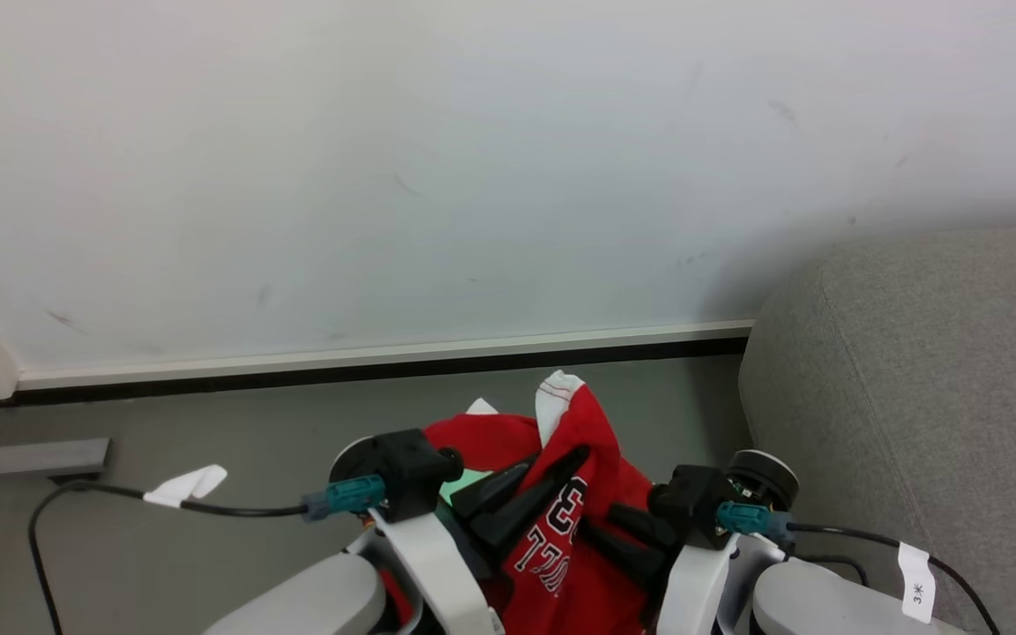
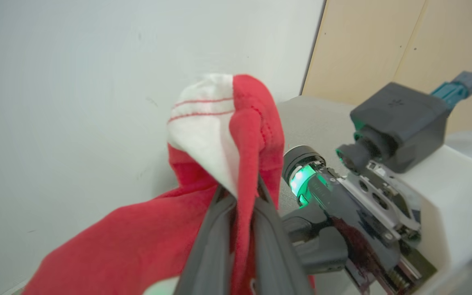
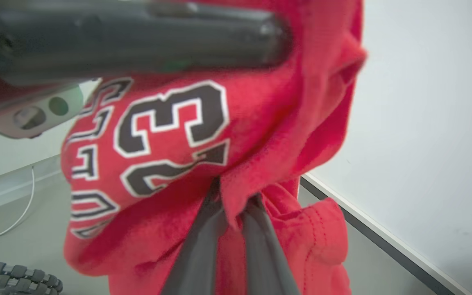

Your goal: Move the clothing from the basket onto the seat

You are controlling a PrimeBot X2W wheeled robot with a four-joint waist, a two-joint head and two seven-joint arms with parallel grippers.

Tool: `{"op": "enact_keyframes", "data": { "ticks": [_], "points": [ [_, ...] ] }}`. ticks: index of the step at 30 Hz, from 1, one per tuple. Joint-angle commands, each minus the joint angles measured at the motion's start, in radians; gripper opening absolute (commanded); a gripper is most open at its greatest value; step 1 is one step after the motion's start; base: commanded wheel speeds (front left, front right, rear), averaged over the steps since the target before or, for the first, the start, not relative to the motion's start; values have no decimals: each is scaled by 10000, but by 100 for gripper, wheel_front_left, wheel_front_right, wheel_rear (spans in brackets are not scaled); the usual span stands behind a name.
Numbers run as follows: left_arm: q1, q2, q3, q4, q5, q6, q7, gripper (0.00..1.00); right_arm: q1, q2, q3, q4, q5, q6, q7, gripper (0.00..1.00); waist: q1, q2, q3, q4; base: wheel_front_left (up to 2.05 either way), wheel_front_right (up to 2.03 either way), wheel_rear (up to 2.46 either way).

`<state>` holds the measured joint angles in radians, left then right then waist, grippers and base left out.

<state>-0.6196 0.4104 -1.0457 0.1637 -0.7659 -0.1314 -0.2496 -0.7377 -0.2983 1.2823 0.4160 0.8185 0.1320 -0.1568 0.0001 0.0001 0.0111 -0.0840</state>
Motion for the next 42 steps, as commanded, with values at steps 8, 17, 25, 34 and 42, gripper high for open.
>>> {"op": "enact_keyframes", "data": {
  "ticks": [8,17,25,34,42],
  "points": [
    [187,-103,361,417,218,74,-150,25,-182,12,-14,608,324,-25,-662,0,-1,-1,240,-102,0,0,0],
    [662,-356,1107,578,658,186,-154,100,-346,87,-13,1156,432,-25,-1023,0,-1,-1,438,105,0,0,0],
    [1220,-601,1806,709,1141,162,-151,100,-439,125,-127,1444,543,-25,-1114,0,-1,-1,495,435,0,0,0],
    [1940,-759,2468,784,1524,108,-152,100,27,21,-1018,1424,236,-25,-1097,0,-1,-1,379,802,0,0,0],
    [2242,-894,2762,975,1763,57,-152,100,311,-208,-1774,1200,-99,-25,-1094,0,-1,-1,261,651,0,0,0]
  ]
}}
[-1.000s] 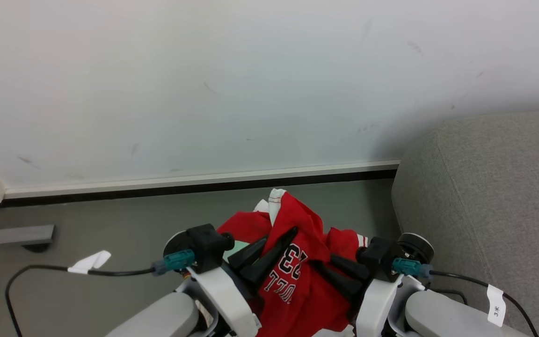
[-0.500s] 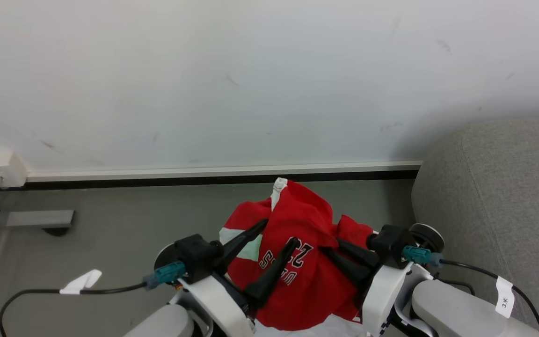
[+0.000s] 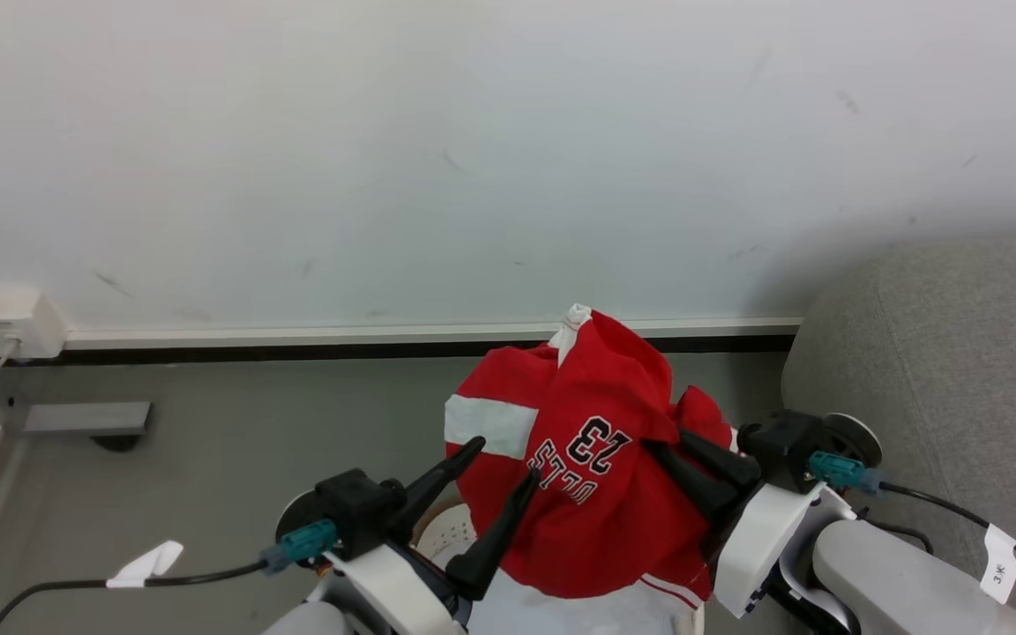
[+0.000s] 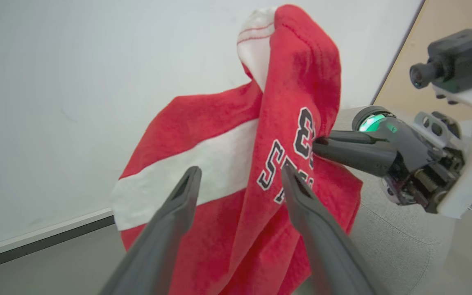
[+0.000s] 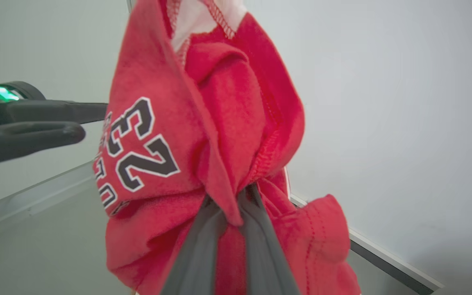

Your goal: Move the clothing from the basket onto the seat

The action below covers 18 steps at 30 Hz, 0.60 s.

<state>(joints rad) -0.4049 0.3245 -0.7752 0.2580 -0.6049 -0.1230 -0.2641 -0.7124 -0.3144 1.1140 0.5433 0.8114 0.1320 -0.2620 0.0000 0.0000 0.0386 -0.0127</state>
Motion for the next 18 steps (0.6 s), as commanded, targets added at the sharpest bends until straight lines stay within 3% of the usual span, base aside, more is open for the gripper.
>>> {"op": "enact_keyframes", "data": {
  "ticks": [1,18],
  "points": [
    [106,-61,79,47,171,-36,-7,100,88,-103,-162,-111,-81,-25,-42,0,0,0,-22,-113,0,0,0],
    [269,-246,236,-42,349,-84,-5,100,-35,-1122,-955,-741,-529,-25,-41,0,0,0,-140,-1869,0,0,0]
  ]
}}
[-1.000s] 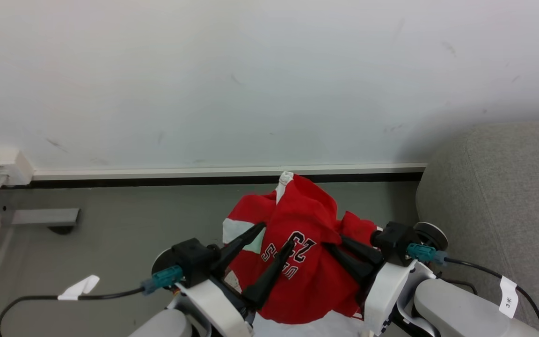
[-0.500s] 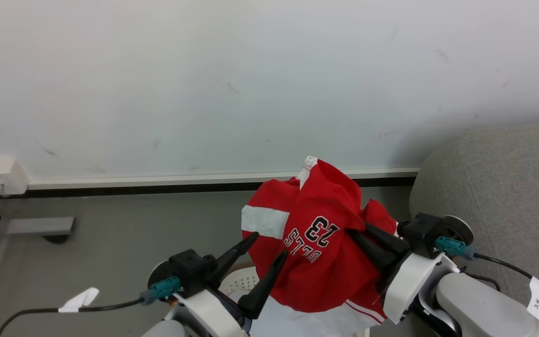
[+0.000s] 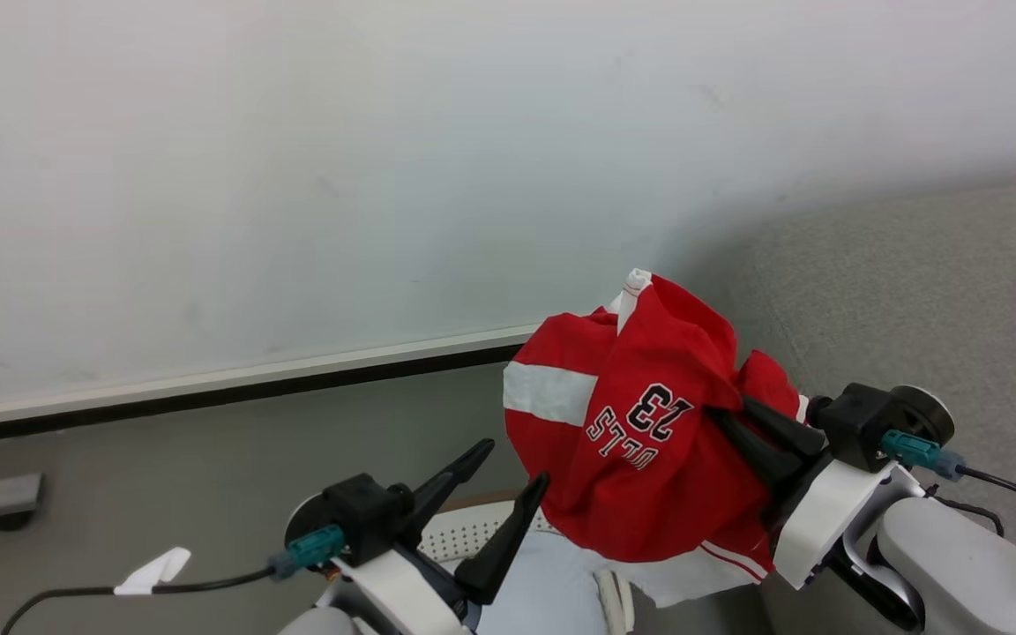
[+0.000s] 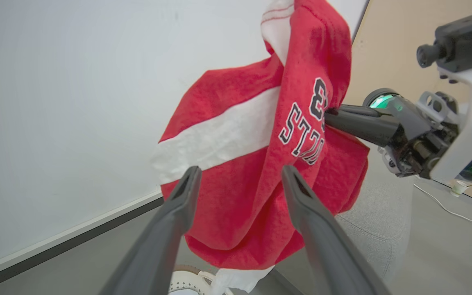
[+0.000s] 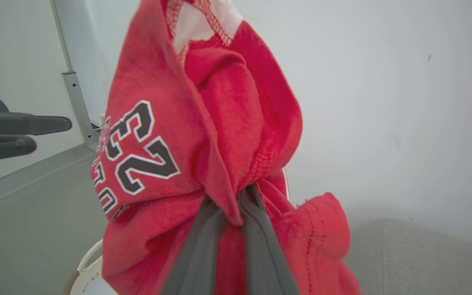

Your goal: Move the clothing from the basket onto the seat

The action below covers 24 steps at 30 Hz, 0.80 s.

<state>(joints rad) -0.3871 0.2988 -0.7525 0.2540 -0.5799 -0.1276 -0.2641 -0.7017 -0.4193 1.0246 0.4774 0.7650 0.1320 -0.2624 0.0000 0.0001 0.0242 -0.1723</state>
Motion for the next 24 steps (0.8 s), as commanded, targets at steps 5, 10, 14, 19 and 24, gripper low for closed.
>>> {"op": "enact_keyframes", "data": {
  "ticks": [5,10,14,19,24],
  "points": [
    [90,-84,-36,-19,137,-35,-5,100,-121,-364,-182,-216,-66,-25,-36,0,0,-1,0,-797,0,0,0],
    [61,-98,-37,-59,171,-18,-6,100,-49,-645,-373,-337,-49,-25,-36,0,0,-1,22,-1200,0,0,0],
    [15,-91,-60,-89,169,-19,-6,100,0,-752,-474,-427,-93,-25,-35,0,0,-1,60,-1407,0,0,0],
    [-40,-117,-115,-104,166,-20,-6,100,26,-776,-550,-479,-121,-25,-10,0,0,-1,108,-1475,0,0,0],
    [-121,-82,-195,-155,144,-20,-6,100,-33,-827,-847,-486,-191,-25,-18,0,0,-1,233,-1430,0,0,0]
  ]
}}
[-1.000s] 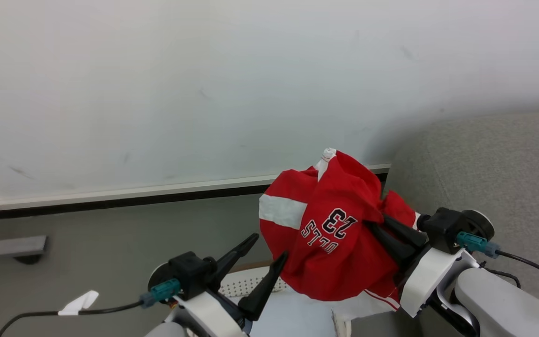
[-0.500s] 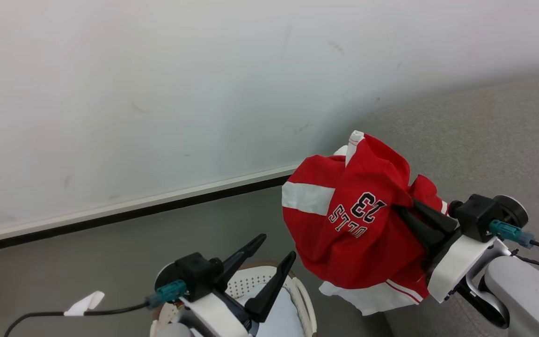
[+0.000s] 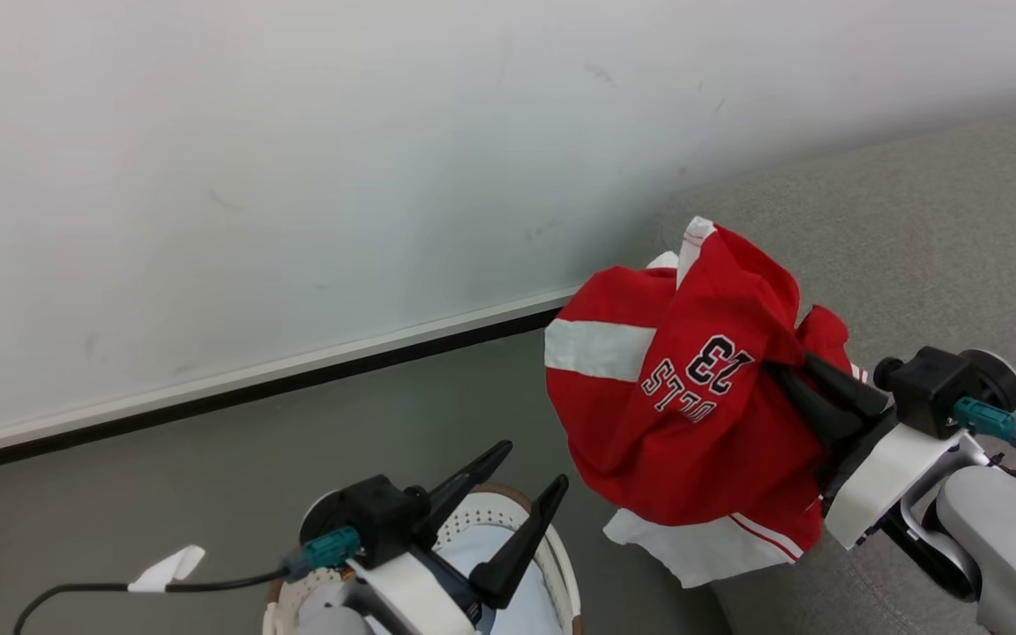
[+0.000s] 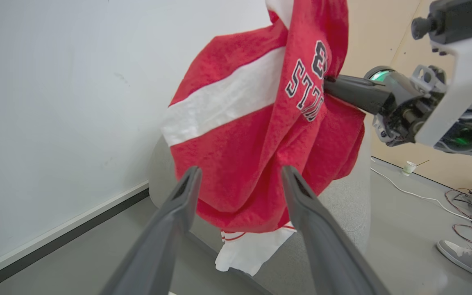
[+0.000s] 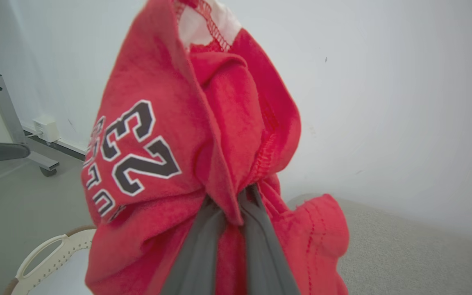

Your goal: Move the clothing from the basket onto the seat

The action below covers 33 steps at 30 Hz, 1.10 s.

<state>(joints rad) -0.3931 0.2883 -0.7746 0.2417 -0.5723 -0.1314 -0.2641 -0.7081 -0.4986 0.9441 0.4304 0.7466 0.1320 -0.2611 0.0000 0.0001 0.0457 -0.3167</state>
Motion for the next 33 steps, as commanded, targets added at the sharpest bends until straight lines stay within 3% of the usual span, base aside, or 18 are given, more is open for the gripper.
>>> {"op": "enact_keyframes", "data": {
  "ticks": [1,14,26,33],
  "points": [
    [-98,53,12,-47,60,18,-6,100,-19,-31,-140,-30,-49,-25,-33,0,0,-1,89,36,0,0,0],
    [-1291,561,-522,-255,-44,17,10,100,-2053,-499,-2285,263,-1241,-25,183,0,0,-1,1496,640,0,0,0],
    [-2877,637,-1065,-651,10,17,11,100,-4745,-1739,-5647,1785,-2484,-25,898,0,0,-1,3335,1878,0,0,0],
    [-3507,769,-1268,-1174,253,17,12,100,-5720,-1665,-7857,3262,-3750,-25,1034,0,0,-1,4710,2476,0,0,0]
  ]
}}
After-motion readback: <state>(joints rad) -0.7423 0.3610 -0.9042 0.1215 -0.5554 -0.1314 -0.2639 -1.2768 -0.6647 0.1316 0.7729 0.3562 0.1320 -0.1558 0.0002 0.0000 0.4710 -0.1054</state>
